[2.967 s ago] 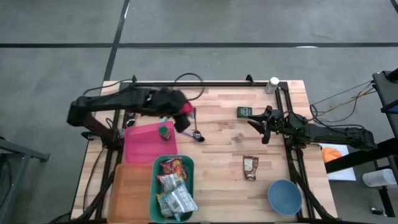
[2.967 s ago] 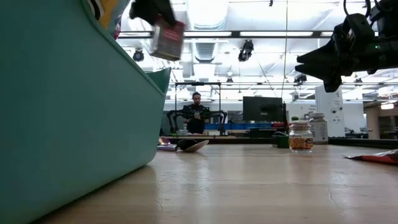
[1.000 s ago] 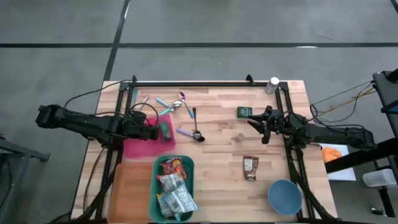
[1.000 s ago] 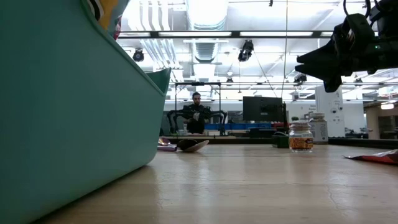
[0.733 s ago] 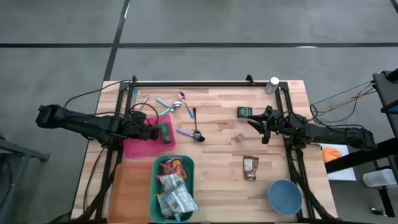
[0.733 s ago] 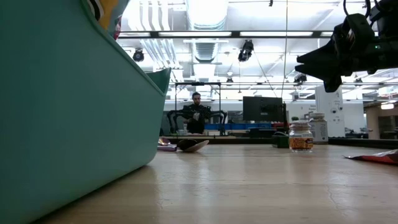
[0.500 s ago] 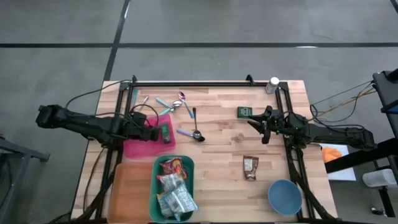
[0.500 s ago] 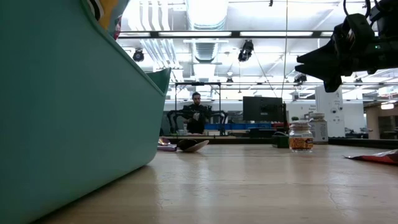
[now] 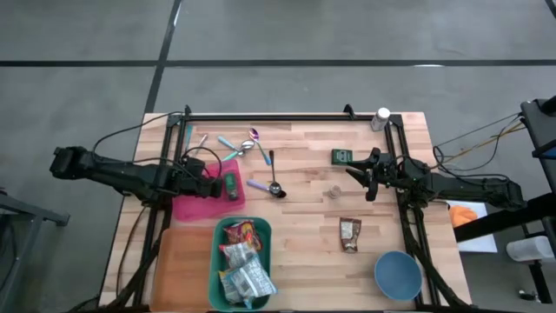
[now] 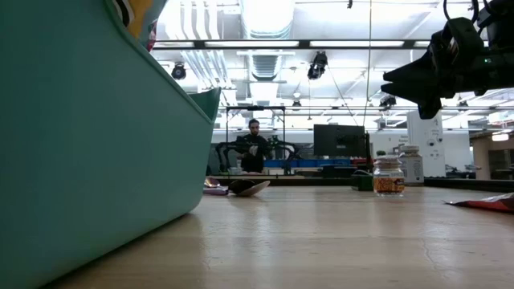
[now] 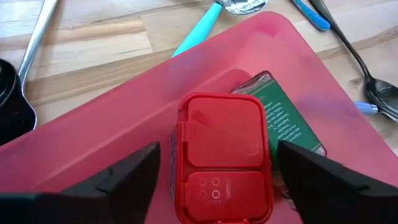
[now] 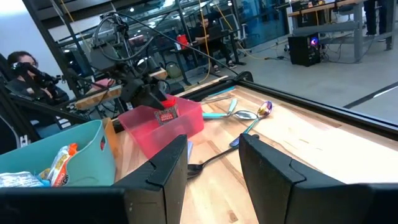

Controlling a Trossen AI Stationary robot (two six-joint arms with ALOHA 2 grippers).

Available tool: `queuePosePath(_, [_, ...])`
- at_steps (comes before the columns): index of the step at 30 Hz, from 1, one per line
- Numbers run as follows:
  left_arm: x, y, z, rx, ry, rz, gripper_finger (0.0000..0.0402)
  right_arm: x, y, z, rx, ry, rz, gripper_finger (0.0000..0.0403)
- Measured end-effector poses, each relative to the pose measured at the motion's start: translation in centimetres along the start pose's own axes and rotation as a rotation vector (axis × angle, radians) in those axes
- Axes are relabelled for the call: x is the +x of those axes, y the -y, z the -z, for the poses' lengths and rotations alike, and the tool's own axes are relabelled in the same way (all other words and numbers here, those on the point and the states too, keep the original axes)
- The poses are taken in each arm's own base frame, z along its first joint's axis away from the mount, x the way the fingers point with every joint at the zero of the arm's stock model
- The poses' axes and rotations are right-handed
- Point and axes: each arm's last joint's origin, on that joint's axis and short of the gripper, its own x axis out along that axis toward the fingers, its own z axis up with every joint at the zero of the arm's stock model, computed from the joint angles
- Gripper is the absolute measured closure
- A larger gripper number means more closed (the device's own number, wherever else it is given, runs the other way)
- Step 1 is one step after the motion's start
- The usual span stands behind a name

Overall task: Pick & Place Food Item
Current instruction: Put the brown seasoning bottle into the pink bin

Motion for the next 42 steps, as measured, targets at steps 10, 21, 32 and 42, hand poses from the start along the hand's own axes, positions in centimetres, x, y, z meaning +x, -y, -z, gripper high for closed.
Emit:
queuePosePath(10, [-0.9, 0.6, -0.7, 0.002, 0.004, 0.013, 0.0019, 0.0, 0.0, 0.0, 0.000, 0.000, 0.000, 0.0261])
queuePosePath(21, [-4.7, 3.3, -4.1, 0.123, 0.152, 0.123, 0.0018, 0.0, 0.0, 0.0, 0.000, 0.000, 0.000, 0.0261])
queuePosePath(32, [-5.5, 5.4, -5.3, 0.318, 0.297, 0.280, 0.0018, 0.0, 0.0, 0.0, 0.000, 0.000, 0.000, 0.0261])
queuePosePath(42, [-8.4, 8.5, -7.4, 0.692, 0.644, 0.617, 0.0018, 0.0, 0.0, 0.0, 0.000, 0.000, 0.000, 0.0261])
